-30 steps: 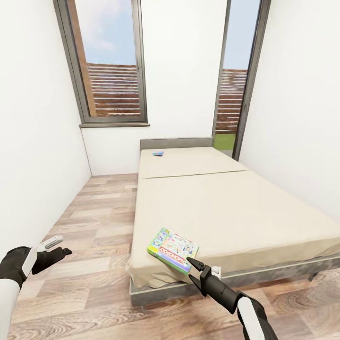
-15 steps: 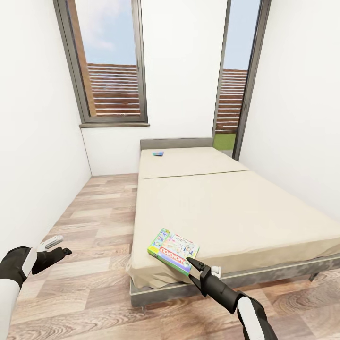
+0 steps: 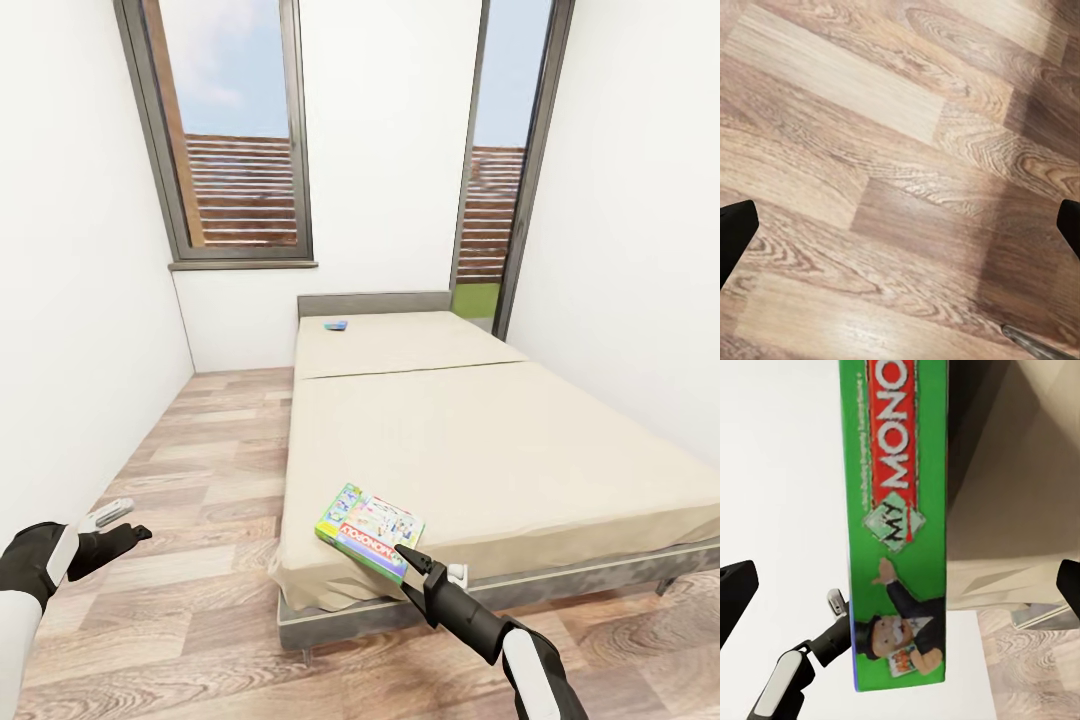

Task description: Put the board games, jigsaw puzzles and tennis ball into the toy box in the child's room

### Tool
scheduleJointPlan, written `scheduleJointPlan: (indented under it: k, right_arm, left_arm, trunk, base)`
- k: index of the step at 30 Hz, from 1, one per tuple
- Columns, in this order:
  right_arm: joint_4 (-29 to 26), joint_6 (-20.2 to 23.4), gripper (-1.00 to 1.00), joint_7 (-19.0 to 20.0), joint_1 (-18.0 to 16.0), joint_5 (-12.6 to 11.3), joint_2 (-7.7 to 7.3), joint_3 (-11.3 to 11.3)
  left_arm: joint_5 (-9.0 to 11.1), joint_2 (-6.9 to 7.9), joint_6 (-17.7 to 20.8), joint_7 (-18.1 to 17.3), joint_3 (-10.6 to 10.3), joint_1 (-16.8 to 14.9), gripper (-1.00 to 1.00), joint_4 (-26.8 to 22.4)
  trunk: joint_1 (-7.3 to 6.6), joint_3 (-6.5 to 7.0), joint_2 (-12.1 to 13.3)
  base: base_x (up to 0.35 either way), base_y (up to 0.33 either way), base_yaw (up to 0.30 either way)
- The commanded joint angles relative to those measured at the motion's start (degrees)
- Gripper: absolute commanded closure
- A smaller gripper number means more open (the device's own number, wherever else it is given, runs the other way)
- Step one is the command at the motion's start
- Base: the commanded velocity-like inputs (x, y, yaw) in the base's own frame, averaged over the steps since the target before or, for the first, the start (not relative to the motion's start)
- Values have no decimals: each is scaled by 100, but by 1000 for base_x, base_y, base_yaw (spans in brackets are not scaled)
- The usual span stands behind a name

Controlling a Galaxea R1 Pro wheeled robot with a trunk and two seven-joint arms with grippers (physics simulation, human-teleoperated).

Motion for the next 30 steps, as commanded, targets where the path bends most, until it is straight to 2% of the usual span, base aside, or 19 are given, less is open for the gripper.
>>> scheduleJointPlan:
  k: [1, 26, 27, 30]
  right_arm:
    - [-1, 36, -100, 18, -5, 8, 7, -24]
    - [-2, 28, -100, 15, -5, 19, 7, -20]
    - [-2, 28, 100, 16, -5, 20, 7, -20]
    - [-2, 28, 100, 16, -5, 27, 7, -18]
  left_arm:
    - [1, -2, 34, -18, 29, -4, -100, -5]
    - [1, -2, 35, -18, 29, -4, -100, -5]
    - [1, -2, 34, -18, 29, -4, -100, -5]
    - [1, -2, 34, -18, 29, -4, -100, -5]
  trunk:
    - [-1, -6, -3]
    - [-1, -6, -3]
    - [-1, -6, -3]
    - [-1, -6, -3]
  base:
    - [0, 4, 0]
    - [0, 14, 0]
    - [0, 3, 0]
    - [0, 1, 0]
